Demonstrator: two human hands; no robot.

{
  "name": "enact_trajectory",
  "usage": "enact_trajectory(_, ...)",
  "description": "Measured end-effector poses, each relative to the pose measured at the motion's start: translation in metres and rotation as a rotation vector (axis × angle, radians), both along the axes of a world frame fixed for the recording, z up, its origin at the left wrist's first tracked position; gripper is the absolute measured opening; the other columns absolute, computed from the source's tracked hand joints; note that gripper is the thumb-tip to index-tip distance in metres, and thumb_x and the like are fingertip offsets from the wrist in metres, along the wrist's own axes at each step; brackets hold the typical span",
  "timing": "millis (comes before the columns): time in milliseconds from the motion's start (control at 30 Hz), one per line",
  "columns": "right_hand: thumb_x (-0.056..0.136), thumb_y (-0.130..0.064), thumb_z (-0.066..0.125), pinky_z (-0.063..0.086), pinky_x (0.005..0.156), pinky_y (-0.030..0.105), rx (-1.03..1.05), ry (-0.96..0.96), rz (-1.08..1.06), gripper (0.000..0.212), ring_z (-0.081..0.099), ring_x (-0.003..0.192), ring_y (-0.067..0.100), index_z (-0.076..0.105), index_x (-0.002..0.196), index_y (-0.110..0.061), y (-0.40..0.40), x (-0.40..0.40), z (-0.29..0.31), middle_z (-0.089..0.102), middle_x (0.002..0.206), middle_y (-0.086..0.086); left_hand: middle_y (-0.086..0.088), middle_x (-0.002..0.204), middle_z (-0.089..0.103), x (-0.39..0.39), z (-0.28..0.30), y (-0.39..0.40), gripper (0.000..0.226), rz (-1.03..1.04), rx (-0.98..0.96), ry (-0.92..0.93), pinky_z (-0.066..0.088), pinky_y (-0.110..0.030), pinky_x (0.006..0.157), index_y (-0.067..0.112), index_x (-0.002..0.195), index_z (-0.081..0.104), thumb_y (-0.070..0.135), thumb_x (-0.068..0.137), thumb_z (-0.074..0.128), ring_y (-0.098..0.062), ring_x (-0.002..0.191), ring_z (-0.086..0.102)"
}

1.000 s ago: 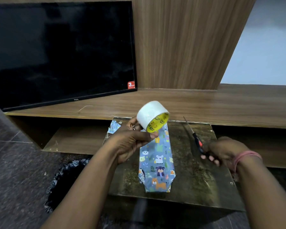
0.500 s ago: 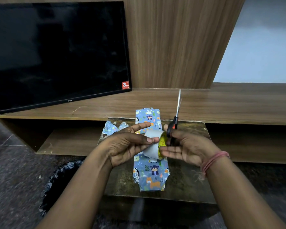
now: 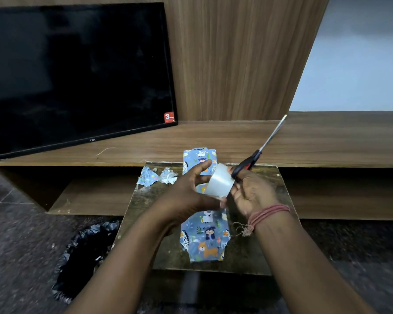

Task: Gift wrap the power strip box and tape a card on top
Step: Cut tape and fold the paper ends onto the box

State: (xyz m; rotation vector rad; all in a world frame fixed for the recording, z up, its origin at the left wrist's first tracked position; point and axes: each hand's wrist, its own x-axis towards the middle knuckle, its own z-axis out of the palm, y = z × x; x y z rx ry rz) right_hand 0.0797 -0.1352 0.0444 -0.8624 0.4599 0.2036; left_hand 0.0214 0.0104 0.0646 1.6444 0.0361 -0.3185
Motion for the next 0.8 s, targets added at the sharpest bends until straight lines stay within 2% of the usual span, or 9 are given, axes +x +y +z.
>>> enact_trajectory(100, 0.088, 0.014, 0.06, 0.061, 0.056, 0.035, 0.075, -0.023, -0.164, 0.035, 0.072, 0.081, 0.03, 0.057, 0.122, 0.014, 0.003, 0.006, -0.007, 0.066, 0.119, 0.031, 0.0, 0.127, 0.065, 0.002, -0.009, -0.003, 0.093, 0.161, 0.049, 0.025, 0.057, -0.037, 0.098, 0.031, 0.148, 0.048, 0.004, 0.07, 0.092, -0.016, 0.11, 0.07)
enact_trajectory(233, 0.084, 0.018, 0.062, 0.063, 0.063, 0.042, 0.074, -0.096, -0.255, 0.02, 0.07, 0.074, 0.029, 0.06, 0.093, 0.0, 0.012, 0.008, -0.011, 0.069, 0.098, 0.023, -0.003, 0.123, 0.064, 0.002, -0.013, -0.007, 0.09, 0.228, 0.128, 0.056, 0.056, -0.043, 0.098, 0.028, 0.143, 0.05, 0.006, 0.067, 0.094, -0.022, 0.111, 0.067)
enact_trajectory(367, 0.081, 0.02, 0.064, 0.056, 0.089, 0.059, 0.083, -0.157, -0.309, 0.025, 0.067, 0.083, 0.032, 0.059, 0.098, 0.001, 0.016, 0.012, -0.011, 0.064, 0.09, 0.018, -0.007, 0.107, 0.067, 0.001, -0.011, -0.014, 0.066, 0.264, 0.164, 0.054, 0.057, -0.038, 0.084, 0.017, 0.127, 0.056, 0.0, 0.072, 0.088, -0.021, 0.091, 0.069)
enact_trajectory(467, 0.081, 0.02, 0.064, 0.055, 0.095, 0.055, 0.084, -0.19, -0.307, 0.026, 0.065, 0.09, 0.031, 0.059, 0.094, -0.001, 0.017, 0.011, -0.009, 0.063, 0.089, 0.017, -0.016, 0.1, 0.074, 0.002, -0.01, -0.012, 0.059, 0.297, -0.077, 0.172, 0.061, -0.033, 0.08, 0.007, 0.122, 0.053, -0.014, 0.074, 0.081, -0.024, 0.086, 0.072)
enact_trajectory(533, 0.084, 0.02, 0.063, 0.062, 0.08, 0.043, 0.1, -0.196, -0.276, 0.025, 0.068, 0.086, 0.028, 0.059, 0.097, -0.001, 0.015, 0.009, -0.006, 0.065, 0.087, 0.014, -0.02, 0.096, 0.075, 0.002, -0.006, -0.007, 0.052, 0.296, -0.304, 0.269, 0.059, -0.037, 0.092, 0.001, 0.118, 0.052, -0.023, 0.077, 0.071, -0.03, 0.093, 0.073)
enact_trajectory(600, 0.084, 0.019, 0.063, 0.063, 0.076, 0.039, 0.087, -0.201, -0.228, 0.026, 0.069, 0.09, 0.029, 0.059, 0.103, 0.002, 0.016, 0.007, -0.004, 0.066, 0.093, 0.017, -0.019, 0.092, 0.077, 0.002, -0.005, -0.002, 0.047, 0.273, -0.36, 0.296, 0.055, -0.041, 0.1, 0.0, 0.117, 0.052, -0.024, 0.079, 0.067, -0.03, 0.094, 0.073)
enact_trajectory(633, 0.083, 0.018, 0.065, 0.062, 0.078, 0.04, 0.061, -0.199, -0.222, 0.027, 0.069, 0.091, 0.031, 0.059, 0.105, 0.004, 0.017, 0.006, -0.005, 0.066, 0.096, 0.02, -0.018, 0.09, 0.077, 0.002, -0.005, -0.001, 0.046, 0.261, -0.363, 0.298, 0.057, -0.04, 0.098, 0.0, 0.116, 0.052, -0.024, 0.08, 0.066, -0.027, 0.09, 0.074)
enact_trajectory(733, 0.078, 0.017, 0.071, 0.056, 0.093, 0.055, -0.02, -0.2, -0.246, 0.045, 0.07, 0.1, 0.039, 0.053, 0.119, 0.013, 0.023, 0.004, -0.004, 0.068, 0.103, 0.024, -0.019, 0.089, 0.076, 0.001, -0.006, 0.0, 0.04, 0.238, -0.352, 0.315, 0.063, -0.027, 0.067, 0.0, 0.112, 0.054, -0.023, 0.081, 0.065, -0.022, 0.075, 0.076)
enact_trajectory(800, 0.076, 0.017, 0.072, 0.052, 0.097, 0.059, -0.047, -0.228, -0.255, 0.049, 0.07, 0.103, 0.039, 0.053, 0.121, 0.01, 0.025, 0.004, -0.005, 0.07, 0.101, 0.021, -0.021, 0.091, 0.076, 0.003, -0.008, 0.0, 0.039, 0.234, -0.288, 0.3, 0.063, -0.028, 0.068, 0.001, 0.109, 0.055, -0.022, 0.08, 0.067, -0.024, 0.076, 0.076)
